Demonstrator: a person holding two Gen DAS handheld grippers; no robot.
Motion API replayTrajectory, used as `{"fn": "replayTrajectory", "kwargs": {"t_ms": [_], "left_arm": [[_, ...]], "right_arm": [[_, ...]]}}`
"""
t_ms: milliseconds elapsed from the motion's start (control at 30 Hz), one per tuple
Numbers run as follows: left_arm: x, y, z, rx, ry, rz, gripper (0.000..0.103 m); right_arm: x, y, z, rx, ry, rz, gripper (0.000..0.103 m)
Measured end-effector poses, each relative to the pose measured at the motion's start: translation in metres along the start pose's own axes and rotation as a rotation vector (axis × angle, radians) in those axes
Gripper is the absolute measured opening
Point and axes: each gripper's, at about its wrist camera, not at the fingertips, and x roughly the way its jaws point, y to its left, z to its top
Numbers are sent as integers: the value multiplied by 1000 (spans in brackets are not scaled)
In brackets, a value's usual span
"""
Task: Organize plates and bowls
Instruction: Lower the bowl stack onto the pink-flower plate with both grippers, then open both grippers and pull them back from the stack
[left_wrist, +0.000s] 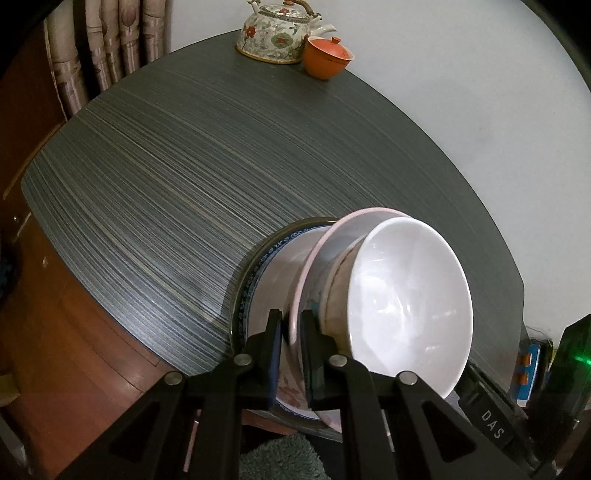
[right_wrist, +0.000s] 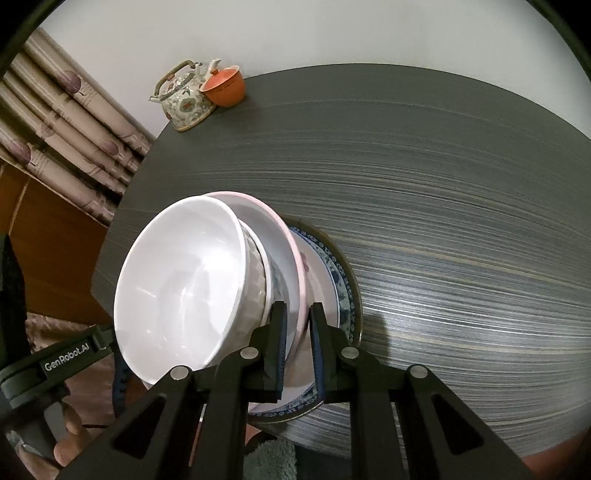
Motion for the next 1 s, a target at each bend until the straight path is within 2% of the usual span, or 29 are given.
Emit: {"fn": "replayTrajectory", "kwargs": {"t_ms": [267, 533, 733, 1000], "left_arm": [[1, -1, -4, 15, -21, 30, 11], [-6, 1, -4, 18, -30, 31, 15], [-16, 3, -7, 18, -46, 45, 26], [-37, 6, -19, 37, -84, 35, 34]], "right_arm": [[0, 3, -1, -7, -2, -12, 15], [-2, -3, -2, -10, -8, -38, 29], [-6, -9, -6, 0, -13, -40, 43], [-22, -14, -13, -19, -50, -46, 61]]}}
